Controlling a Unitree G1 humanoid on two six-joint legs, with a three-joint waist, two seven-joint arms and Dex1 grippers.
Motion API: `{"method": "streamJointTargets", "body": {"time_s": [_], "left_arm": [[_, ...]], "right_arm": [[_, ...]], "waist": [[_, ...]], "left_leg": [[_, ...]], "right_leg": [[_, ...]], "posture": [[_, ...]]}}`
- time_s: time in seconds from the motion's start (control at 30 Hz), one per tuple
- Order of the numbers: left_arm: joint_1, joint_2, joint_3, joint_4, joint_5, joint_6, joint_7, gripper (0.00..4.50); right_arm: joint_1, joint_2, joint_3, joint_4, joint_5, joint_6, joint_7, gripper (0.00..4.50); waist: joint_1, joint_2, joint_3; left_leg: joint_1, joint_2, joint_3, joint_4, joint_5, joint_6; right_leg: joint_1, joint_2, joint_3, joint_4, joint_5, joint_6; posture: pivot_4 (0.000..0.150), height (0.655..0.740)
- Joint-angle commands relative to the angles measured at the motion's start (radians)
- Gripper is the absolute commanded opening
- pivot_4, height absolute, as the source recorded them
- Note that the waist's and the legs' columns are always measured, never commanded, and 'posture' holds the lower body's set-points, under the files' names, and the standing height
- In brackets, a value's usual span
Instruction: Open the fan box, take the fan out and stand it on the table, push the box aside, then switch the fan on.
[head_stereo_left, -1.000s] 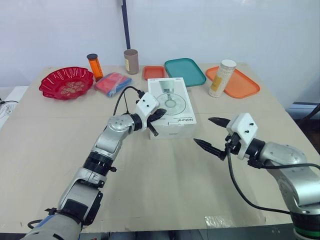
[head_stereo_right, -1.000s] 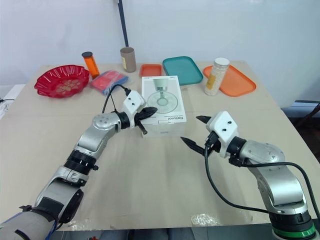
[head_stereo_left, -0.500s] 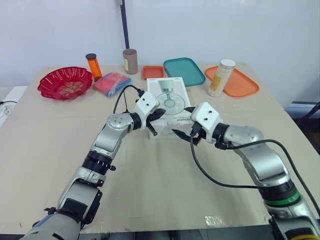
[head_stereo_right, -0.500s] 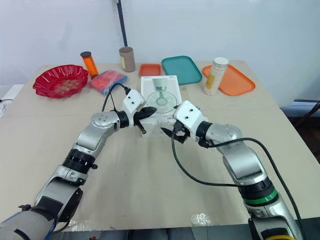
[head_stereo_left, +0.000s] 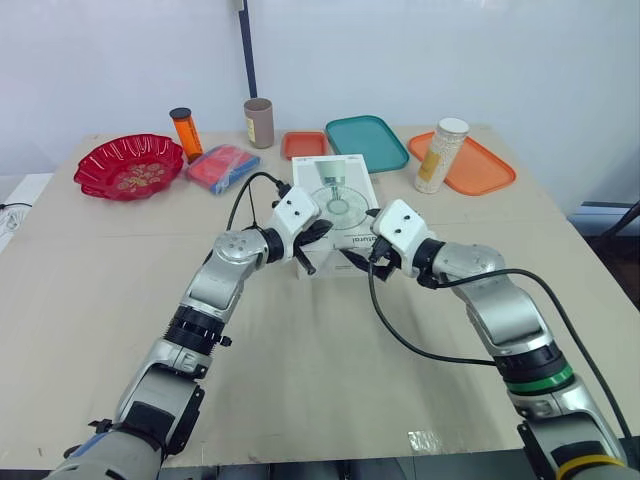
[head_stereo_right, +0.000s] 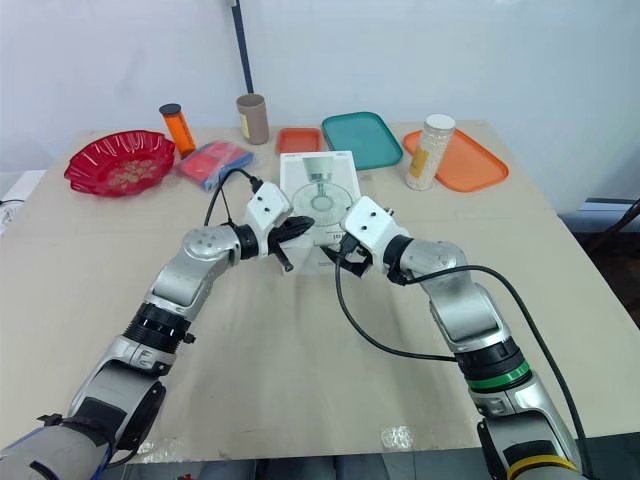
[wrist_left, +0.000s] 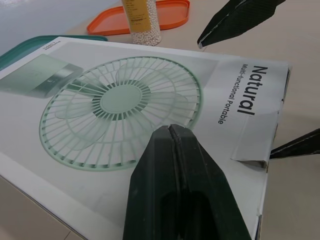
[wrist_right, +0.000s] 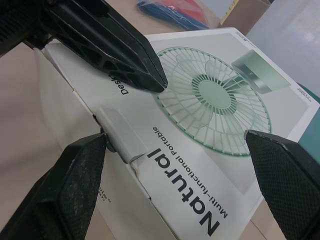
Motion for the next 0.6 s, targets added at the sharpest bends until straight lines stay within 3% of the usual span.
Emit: {"method": "streamJointTargets", "body": {"time_s": [0.03,0.6], "left_arm": [[0.016,-0.007,-0.024,-0.021,0.006,0.005,-0.02,0.05],[0.034,-0.021,-0.043,-0.036,0.005,-0.003,-0.042,0.05]], "right_arm": [[-0.036,0.008,-0.044,-0.044,0.013,0.039,-0.001,4.5],[-0.085,0.033,-0.09,-0.05,0.037,0.115,-0.015,4.5]], "waist": [[0.0,0.0,0.0],[0.0,0.0,0.0]], "left_leg": [[0.0,0.0,0.0,0.0,0.0,0.0],[0.0,0.0,0.0,0.0,0.0,0.0]], "right_leg": [[0.0,0.0,0.0,0.0,0.0,0.0],[0.0,0.0,0.0,0.0,0.0,0.0]], "posture": [[0.15,0.74],[0.15,0.74]]}}
